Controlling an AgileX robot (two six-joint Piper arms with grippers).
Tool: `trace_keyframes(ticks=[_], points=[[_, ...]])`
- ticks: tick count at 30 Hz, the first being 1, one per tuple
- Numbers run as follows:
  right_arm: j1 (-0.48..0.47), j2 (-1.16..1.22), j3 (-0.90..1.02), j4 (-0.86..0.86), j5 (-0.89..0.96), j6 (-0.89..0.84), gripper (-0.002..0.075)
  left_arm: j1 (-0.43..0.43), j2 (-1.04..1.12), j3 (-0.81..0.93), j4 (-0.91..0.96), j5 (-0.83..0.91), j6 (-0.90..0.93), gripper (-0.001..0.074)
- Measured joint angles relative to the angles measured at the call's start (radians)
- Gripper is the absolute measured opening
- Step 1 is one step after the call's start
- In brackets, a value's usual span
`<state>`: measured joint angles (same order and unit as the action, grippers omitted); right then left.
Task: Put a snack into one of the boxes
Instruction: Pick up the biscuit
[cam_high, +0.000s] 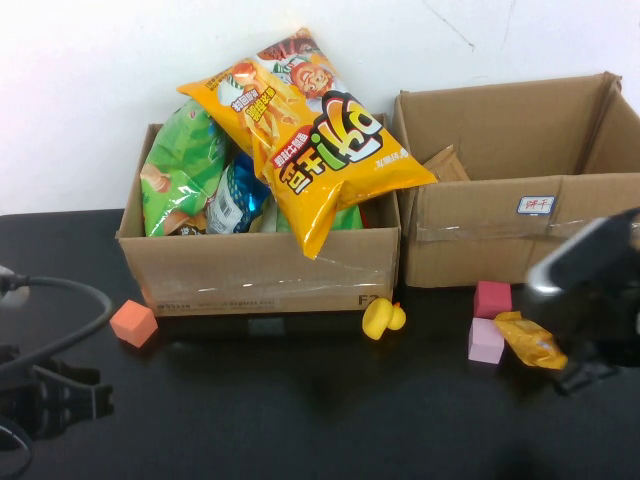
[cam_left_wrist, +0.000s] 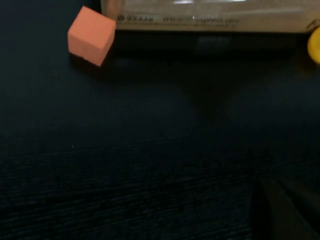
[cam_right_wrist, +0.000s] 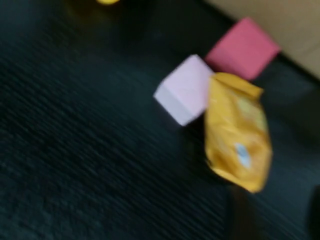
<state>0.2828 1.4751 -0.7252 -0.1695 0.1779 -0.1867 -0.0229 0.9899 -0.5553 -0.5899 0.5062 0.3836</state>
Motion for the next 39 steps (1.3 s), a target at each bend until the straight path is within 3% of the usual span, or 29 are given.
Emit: trace_keyframes(ticks=[3,5,8,13,18,25,39], points=[[0.010,0.133,-0.072,-0.002,0.010,0.007,0.0425,0.000,0.000,0.000,-0.020,-0.016,0.000,-0.0002],[0.012,0.228,-0.135,-0.004,0.043,0.011,0.0520,0.000,0.000,0.000,-0.025,-0.020,0.009,-0.0002],[0.013,0.334,-0.226,-0.034,0.092,0.014,0.0572,0.000,0.000,0.000,-0.027,-0.020,0.045,-0.0002],[0.013,0.482,-0.359,-0.158,0.182,0.041,0.0588,0.000,0.000,0.000,-0.027,-0.020,0.104,-0.0002],[0.013,0.579,-0.487,-0.213,0.306,0.103,0.0522,0.000,0.000,0.000,-0.015,-0.020,0.115,-0.0002],[0.014,0.594,-0.587,-0.194,0.473,0.133,0.0202,0.000,0.000,0.024,-0.013,-0.036,0.119,-0.0002],[0.014,0.573,-0.826,0.014,0.862,0.131,0.0200,0.000,0.000,0.030,-0.032,-0.038,0.169,-0.0002]])
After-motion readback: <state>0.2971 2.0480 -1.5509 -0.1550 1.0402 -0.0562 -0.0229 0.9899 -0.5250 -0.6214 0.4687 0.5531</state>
